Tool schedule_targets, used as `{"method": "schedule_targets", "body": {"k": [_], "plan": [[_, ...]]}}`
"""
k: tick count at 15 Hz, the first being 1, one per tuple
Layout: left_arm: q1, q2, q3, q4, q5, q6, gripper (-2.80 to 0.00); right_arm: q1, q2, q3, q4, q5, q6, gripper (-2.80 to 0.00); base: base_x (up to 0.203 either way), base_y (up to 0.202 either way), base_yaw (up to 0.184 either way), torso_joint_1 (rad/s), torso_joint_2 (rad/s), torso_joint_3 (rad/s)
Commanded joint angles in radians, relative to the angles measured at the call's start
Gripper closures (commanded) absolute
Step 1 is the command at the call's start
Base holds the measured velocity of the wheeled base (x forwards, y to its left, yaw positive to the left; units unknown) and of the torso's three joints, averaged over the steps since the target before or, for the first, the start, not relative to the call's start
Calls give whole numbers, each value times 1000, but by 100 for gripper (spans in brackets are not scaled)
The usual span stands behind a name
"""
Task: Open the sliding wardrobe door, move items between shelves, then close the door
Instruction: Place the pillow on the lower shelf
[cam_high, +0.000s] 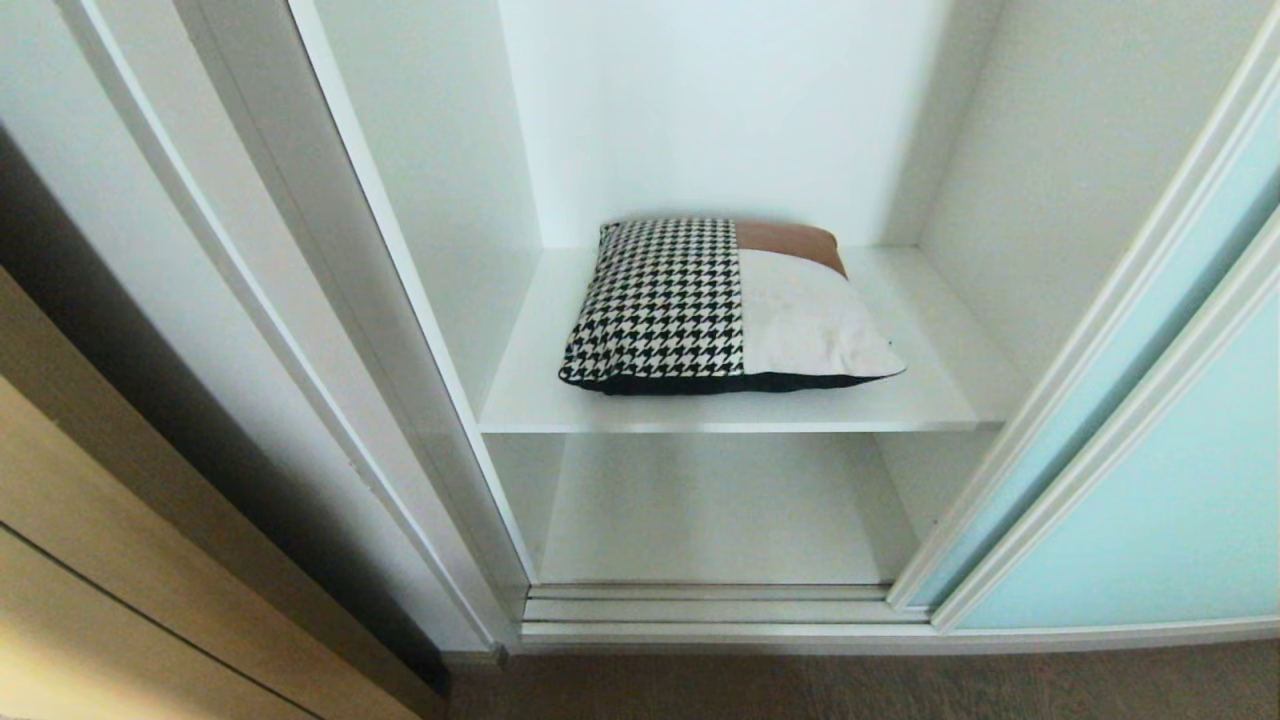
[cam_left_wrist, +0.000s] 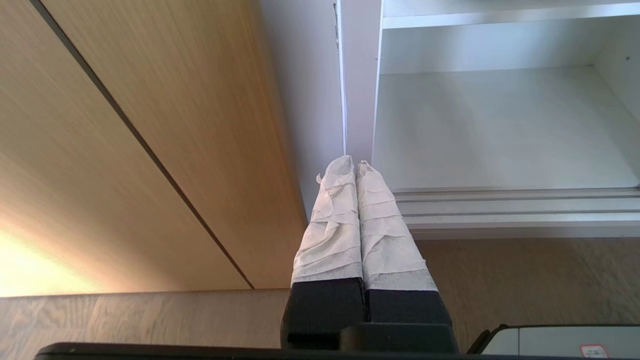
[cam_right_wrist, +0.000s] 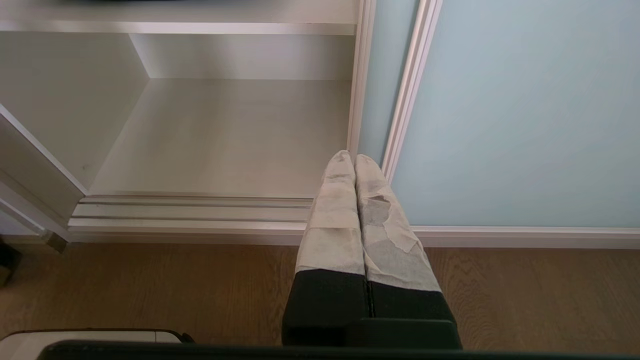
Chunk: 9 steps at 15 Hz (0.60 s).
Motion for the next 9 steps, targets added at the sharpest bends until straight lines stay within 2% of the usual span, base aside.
{"method": "schedule_targets", "body": {"k": [1,5,6,7,9], "plan": [[0,1,2,0,-1,0,0,0,1,0,-1,-2,-4,0,0,0,0,0,0,0],[0,1,2,0,-1,2,0,0,0,-9,3,-8,-26,0,0,0,0,0,0,0],[0,1,2,0,-1,0,0,0,4,-54,11,-15,-31,0,0,0,0,0,0,0],[0,1,2,0,-1,2,0,0,25,-133,26,-21,-31,0,0,0,0,0,0,0],[0,1,2,0,-1,0,0,0,120,-382,109,-25,-28,0,0,0,0,0,0,0]]}}
